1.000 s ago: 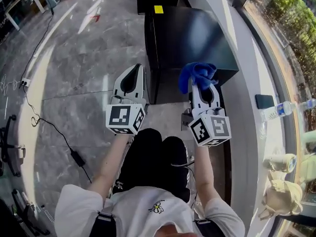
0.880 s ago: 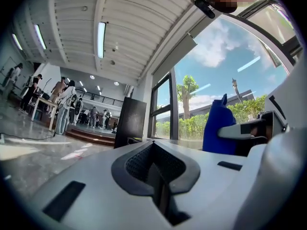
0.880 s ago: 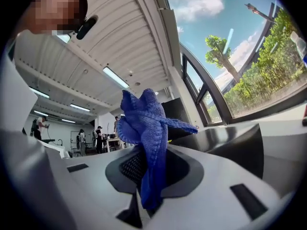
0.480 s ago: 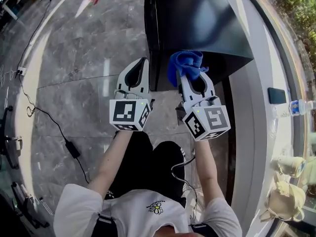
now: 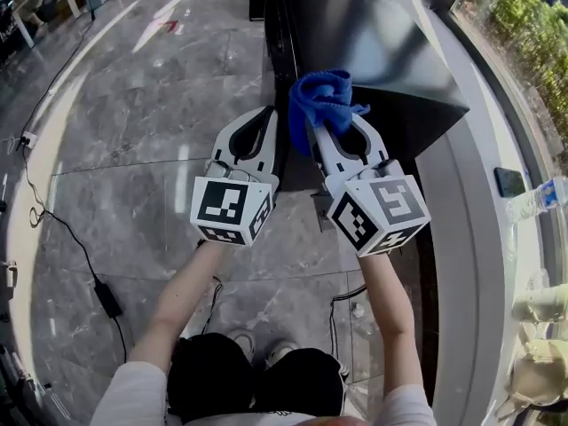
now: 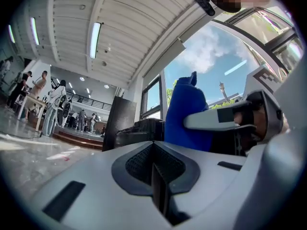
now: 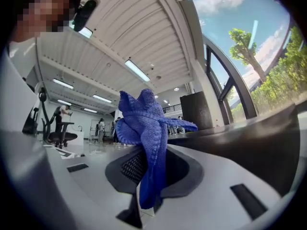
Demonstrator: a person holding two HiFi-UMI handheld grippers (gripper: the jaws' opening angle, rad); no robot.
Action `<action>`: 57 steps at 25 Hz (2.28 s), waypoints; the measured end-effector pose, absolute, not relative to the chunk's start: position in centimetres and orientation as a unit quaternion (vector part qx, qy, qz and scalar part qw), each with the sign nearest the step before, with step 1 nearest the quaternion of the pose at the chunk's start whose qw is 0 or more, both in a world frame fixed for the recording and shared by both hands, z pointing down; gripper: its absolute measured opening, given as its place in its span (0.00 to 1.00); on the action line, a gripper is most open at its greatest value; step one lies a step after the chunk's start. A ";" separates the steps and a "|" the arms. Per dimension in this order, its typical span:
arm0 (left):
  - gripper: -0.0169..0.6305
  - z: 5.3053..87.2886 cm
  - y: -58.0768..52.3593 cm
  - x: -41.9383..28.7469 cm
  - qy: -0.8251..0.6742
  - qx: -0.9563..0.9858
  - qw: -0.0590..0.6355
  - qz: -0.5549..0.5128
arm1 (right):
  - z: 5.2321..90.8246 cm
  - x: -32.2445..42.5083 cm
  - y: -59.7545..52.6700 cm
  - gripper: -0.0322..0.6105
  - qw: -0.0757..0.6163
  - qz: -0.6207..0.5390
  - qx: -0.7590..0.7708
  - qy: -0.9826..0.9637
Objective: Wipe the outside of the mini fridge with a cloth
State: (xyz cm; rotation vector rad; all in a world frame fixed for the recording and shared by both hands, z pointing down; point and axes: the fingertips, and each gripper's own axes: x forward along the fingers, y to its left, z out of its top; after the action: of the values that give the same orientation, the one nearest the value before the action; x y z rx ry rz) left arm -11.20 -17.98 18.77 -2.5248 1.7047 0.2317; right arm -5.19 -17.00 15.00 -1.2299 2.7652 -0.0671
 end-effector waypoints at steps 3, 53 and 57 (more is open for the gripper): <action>0.03 20.3 -17.6 -10.5 0.548 -0.831 0.035 0.082 | 16.9 -6.0 -17.6 0.18 0.088 -0.060 -0.421 0.901; 0.03 21.0 -19.7 8.5 0.427 -0.900 0.041 0.081 | 17.3 15.6 -24.2 0.18 0.038 -0.030 -0.613 0.788; 0.03 22.8 -20.1 9.7 0.422 -0.903 0.028 0.072 | 17.5 17.9 -24.5 0.18 0.020 -0.014 -0.631 0.776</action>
State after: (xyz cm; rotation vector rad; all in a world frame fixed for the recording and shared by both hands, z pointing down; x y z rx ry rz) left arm 9.70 -20.07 22.78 -2.7885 1.3015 0.2221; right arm 17.89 -24.52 17.46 -1.9565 2.4054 -0.0431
